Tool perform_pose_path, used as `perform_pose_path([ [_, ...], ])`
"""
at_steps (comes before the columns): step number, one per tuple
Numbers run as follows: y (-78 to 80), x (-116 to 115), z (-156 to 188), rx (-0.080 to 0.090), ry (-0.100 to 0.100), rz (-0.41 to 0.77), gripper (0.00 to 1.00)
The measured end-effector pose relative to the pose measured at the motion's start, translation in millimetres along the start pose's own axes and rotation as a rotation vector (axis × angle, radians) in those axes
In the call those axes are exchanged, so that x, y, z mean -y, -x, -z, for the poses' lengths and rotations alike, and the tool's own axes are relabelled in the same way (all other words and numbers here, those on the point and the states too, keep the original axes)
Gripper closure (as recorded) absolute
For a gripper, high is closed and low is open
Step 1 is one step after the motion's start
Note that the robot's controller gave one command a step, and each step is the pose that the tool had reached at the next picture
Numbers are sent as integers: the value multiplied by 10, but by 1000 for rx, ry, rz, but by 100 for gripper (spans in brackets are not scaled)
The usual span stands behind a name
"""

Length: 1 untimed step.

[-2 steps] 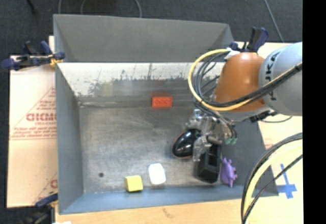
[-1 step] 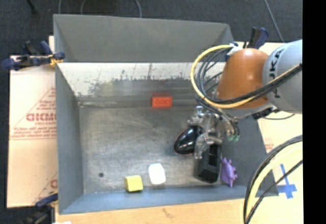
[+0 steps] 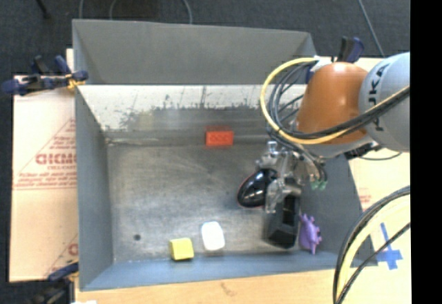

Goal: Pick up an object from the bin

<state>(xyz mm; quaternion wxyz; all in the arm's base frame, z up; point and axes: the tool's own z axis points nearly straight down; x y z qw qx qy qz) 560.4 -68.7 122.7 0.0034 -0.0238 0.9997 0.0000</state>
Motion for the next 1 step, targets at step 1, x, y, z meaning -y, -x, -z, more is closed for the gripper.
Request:
perform_pose_path([
  [1, -12, -2, 80, -7, 1, 0, 100],
])
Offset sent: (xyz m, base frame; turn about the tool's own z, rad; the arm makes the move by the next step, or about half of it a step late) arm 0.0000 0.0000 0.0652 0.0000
